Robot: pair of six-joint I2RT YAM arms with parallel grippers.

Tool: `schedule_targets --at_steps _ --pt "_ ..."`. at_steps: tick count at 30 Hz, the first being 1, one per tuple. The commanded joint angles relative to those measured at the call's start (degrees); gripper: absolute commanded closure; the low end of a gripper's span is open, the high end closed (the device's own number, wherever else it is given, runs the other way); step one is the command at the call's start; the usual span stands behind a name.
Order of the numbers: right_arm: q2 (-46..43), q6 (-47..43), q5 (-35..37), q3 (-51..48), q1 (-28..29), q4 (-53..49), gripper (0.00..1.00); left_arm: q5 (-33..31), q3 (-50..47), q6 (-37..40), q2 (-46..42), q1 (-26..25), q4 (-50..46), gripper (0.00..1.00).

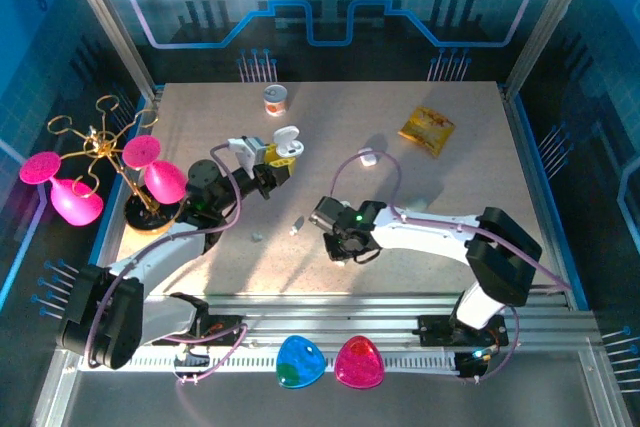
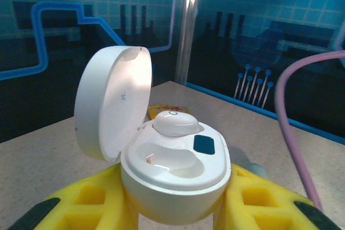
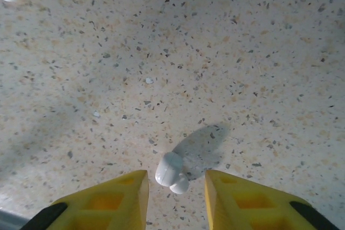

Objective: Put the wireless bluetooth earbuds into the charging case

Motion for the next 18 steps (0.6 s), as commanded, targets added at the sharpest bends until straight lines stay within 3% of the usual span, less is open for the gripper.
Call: schedule_targets --at_steps 1,18 --pt "3.7 3.9 7.9 3.9 3.1 -9.7 0.71 -1.4 -0.5 -0.4 -0.6 0.5 3.1 0.75" --pt "14.2 3.4 8.5 12.5 6.1 -14.3 0.76 -0.7 -1.2 -1.2 -0.6 0.8 4.4 0.75"
